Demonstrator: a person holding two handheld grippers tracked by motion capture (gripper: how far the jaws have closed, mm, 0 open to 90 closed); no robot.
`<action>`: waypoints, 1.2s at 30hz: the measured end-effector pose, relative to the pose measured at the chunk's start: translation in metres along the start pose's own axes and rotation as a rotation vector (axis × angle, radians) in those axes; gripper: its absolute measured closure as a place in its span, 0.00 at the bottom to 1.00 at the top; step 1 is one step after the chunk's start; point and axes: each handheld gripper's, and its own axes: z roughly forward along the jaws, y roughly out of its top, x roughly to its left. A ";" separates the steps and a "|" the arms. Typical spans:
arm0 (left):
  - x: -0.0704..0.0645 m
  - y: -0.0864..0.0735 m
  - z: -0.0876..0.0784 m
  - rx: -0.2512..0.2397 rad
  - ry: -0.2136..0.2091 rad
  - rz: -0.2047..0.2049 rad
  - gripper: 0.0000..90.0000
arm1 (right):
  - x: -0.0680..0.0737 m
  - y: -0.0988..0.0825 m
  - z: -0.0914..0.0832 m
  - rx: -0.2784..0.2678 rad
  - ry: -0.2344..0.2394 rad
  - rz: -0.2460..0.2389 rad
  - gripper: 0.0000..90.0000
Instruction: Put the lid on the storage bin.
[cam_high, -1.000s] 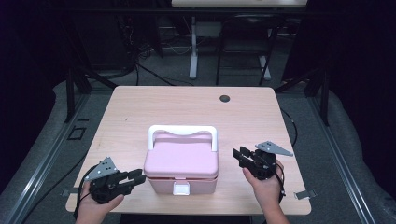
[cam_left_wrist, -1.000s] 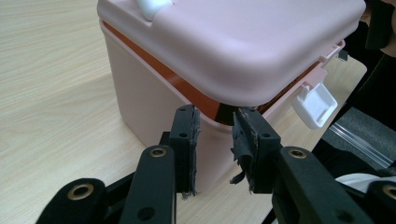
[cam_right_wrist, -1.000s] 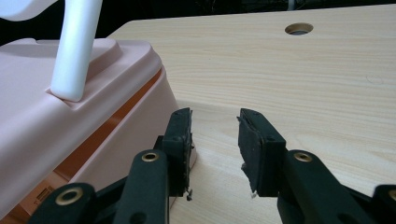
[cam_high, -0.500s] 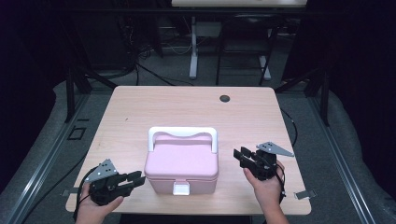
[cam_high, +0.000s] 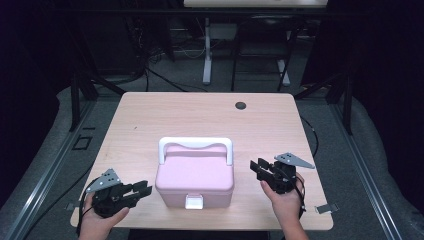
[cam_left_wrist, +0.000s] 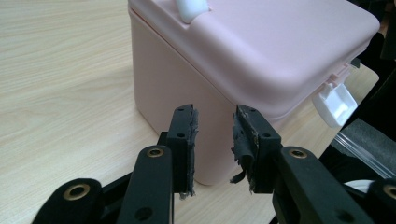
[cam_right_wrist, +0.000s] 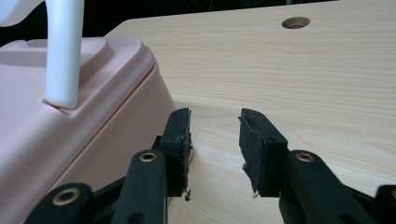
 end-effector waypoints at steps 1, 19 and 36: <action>0.000 0.000 0.000 -0.005 0.001 -0.005 0.75 | 0.000 0.000 0.000 -0.001 0.000 0.002 0.70; 0.014 -0.002 0.000 -0.026 0.057 -0.032 0.65 | -0.004 -0.006 0.001 -0.003 -0.014 0.008 0.69; 0.049 -0.007 0.011 -0.030 0.171 -0.079 0.59 | -0.007 -0.011 0.008 0.012 -0.026 0.003 0.66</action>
